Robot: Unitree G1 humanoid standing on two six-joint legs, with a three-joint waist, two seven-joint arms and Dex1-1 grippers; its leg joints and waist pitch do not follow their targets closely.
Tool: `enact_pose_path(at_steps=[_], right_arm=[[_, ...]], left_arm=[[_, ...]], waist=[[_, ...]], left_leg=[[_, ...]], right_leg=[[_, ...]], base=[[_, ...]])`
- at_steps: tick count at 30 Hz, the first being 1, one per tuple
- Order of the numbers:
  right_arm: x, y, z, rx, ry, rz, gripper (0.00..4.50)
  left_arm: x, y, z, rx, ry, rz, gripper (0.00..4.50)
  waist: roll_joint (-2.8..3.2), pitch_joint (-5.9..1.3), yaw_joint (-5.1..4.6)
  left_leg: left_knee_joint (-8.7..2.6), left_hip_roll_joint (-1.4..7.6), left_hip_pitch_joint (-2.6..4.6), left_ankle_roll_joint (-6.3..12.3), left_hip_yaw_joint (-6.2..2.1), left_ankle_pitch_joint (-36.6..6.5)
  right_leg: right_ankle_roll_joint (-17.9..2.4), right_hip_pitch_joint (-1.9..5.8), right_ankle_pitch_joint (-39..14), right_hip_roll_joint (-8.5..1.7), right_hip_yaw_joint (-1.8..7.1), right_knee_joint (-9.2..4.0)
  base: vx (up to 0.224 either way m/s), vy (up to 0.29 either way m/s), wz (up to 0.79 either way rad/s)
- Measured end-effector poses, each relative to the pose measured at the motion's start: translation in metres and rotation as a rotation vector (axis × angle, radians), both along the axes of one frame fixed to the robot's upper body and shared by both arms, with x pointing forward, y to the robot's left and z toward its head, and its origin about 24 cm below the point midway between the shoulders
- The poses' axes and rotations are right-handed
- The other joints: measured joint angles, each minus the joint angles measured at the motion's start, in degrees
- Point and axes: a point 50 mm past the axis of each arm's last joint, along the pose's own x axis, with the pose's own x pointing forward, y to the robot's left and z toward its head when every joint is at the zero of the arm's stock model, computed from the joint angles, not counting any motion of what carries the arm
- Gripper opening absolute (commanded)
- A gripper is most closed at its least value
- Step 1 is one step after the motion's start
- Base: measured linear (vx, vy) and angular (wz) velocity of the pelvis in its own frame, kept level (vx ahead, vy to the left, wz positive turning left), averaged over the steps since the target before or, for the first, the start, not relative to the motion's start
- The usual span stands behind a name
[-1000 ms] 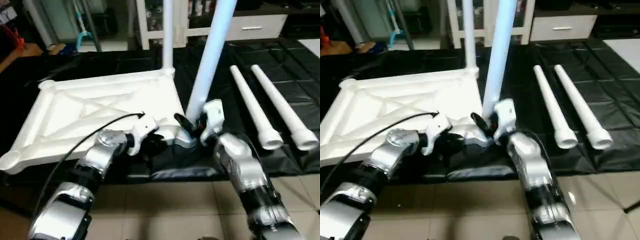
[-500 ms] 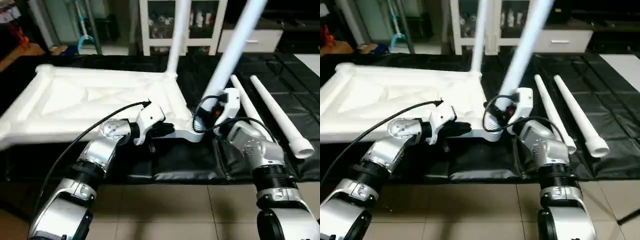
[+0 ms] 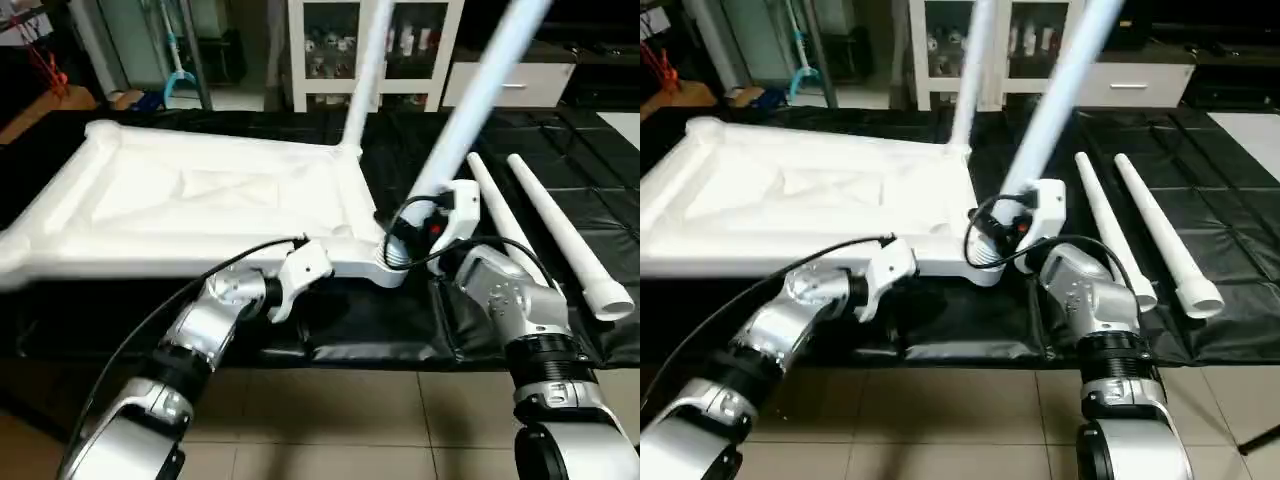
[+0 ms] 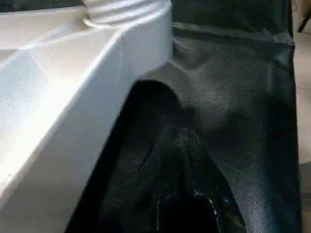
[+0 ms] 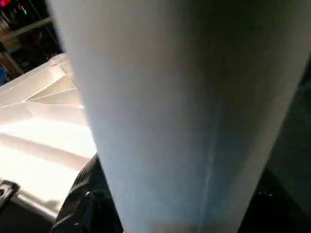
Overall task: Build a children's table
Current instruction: Insert table leg to table base
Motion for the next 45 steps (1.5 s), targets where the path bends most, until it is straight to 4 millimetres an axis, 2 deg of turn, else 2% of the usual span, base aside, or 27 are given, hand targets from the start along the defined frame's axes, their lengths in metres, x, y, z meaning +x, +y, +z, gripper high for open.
enact_pose_path(at_steps=[2,4,7,13,16,18,20,25,26,28,32,39,41,45], right_arm=[[0.002,-0.001,0.001,-0.071,-0.044,-0.011,1.88],[0.003,-0.002,-0.007,-0.141,-0.054,-0.057,1.88],[0.004,0.002,-0.007,-0.162,-0.084,-0.104,1.88],[0.008,0.003,-0.007,-0.197,-0.109,-0.165,1.88],[0.008,0.003,-0.01,-0.203,-0.117,-0.167,1.87],[0.006,0.004,-0.012,-0.207,-0.118,-0.158,1.87],[0.005,0.003,-0.013,-0.207,-0.122,-0.144,1.87],[-0.005,0.0,-0.015,-0.22,-0.164,-0.092,1.87],[-0.006,-0.002,-0.016,-0.225,-0.172,-0.087,1.87],[-0.007,-0.003,-0.016,-0.226,-0.178,-0.082,1.87],[-0.009,-0.006,-0.016,-0.232,-0.182,-0.085,1.87],[-0.013,-0.008,-0.017,-0.235,-0.182,-0.086,1.87],[-0.013,-0.008,-0.017,-0.234,-0.184,-0.081,1.87],[-0.015,-0.006,-0.016,-0.235,-0.192,-0.044,1.87]], left_arm=[[-0.003,-0.001,0.003,-0.026,-0.011,-0.017,0.0],[-0.007,-0.004,0.012,-0.072,-0.016,-0.043,0.0],[-0.01,-0.009,0.022,-0.108,-0.027,-0.081,0.0],[-0.022,-0.008,0.028,-0.15,0.001,-0.109,0.0],[-0.017,-0.01,0.044,-0.267,-0.028,-0.061,0.0],[-0.01,-0.008,0.053,-0.302,-0.067,-0.009,0.32],[-0.002,-0.003,0.056,-0.276,-0.098,0.043,0.43],[0.021,0.017,0.043,-0.061,-0.155,0.19,0.85],[0.023,0.017,0.04,-0.037,-0.148,0.192,0.85],[0.024,0.014,0.032,-0.001,-0.125,0.184,1.18],[0.022,0.01,0.019,0.011,-0.077,0.166,1.52],[0.024,-0.002,0.014,-0.015,-0.068,0.142,2.07],[0.026,-0.004,0.015,-0.017,-0.067,0.138,2.09],[0.028,-0.008,0.02,-0.03,-0.068,0.092,2.49]], waist=[[-0.01,0.01,0.09],[0.0,0.07,0.46],[0.42,0.19,1.17],[0.51,0.25,1.86],[0.5,0.25,1.91],[0.51,0.25,1.9],[0.51,0.25,1.76],[0.56,0.21,1.31],[0.56,0.2,1.34],[0.59,0.19,1.37],[0.87,0.12,1.56],[1.09,0.03,1.48],[1.09,0.04,1.45],[1.1,0.04,1.2]], left_leg=[[-0.11,0.0,-0.08,-0.04,0.01,0.0],[-0.26,0.02,-0.23,-0.15,0.07,0.1],[-0.3,0.06,-0.88,-0.19,0.11,0.2],[-0.32,0.11,-0.95,0.06,0.15,0.4],[-0.29,0.1,-0.91,-0.08,0.2,0.3],[-0.29,0.1,-0.84,-0.11,0.2,0.3],[-0.29,0.11,-0.82,-0.12,0.2,0.3],[-0.26,0.08,-0.81,0.09,0.19,0.3],[-0.24,0.08,-0.81,0.15,0.19,0.3],[-0.24,0.09,-0.81,0.25,0.19,0.4],[-0.24,0.1,-0.82,0.25,0.16,0.4],[-0.15,0.09,-0.77,0.23,0.15,0.4],[-0.15,0.09,-0.78,0.22,0.14,0.4],[-0.15,0.09,-0.79,0.26,0.15,0.4]], right_leg=[[-0.2,-0.11,0.1,0.0,-0.01,0.01],[-0.3,-0.28,0.2,0.0,0.0,0.09],[-0.3,-0.93,0.2,0.01,-0.02,0.25],[-0.1,-0.96,0.1,0.02,-0.05,0.18],[-0.1,-0.92,0.1,0.0,-0.01,0.2],[-0.1,-0.87,0.1,0.0,-0.01,0.24],[-0.1,-0.83,0.1,0.01,-0.01,0.24],[-0.1,-0.72,0.1,0.0,0.01,0.15],[-0.1,-0.72,0.1,0.0,0.0,0.14],[-0.1,-0.74,0.1,0.0,-0.01,0.16],[-0.1,-0.72,0.1,-0.01,-0.06,0.16],[-0.1,-0.61,0.1,-0.03,-0.05,0.2],[-0.1,-0.62,0.1,-0.03,-0.05,0.21],[-0.1,-0.66,0.1,-0.02,-0.04,0.2]], base=[[0.0,0.0,0.0],[0.0,0.0,0.0],[0.0,0.0,0.0],[0.0,0.0,0.0],[0.0,0.0,0.0],[0.0,0.0,0.0],[0.0,0.0,0.0],[0.0,0.0,0.0],[0.0,0.0,0.0],[0.0,0.0,0.0],[0.0,0.0,0.0],[0.0,0.0,0.0],[0.0,0.0,0.0],[0.0,0.0,0.0]])
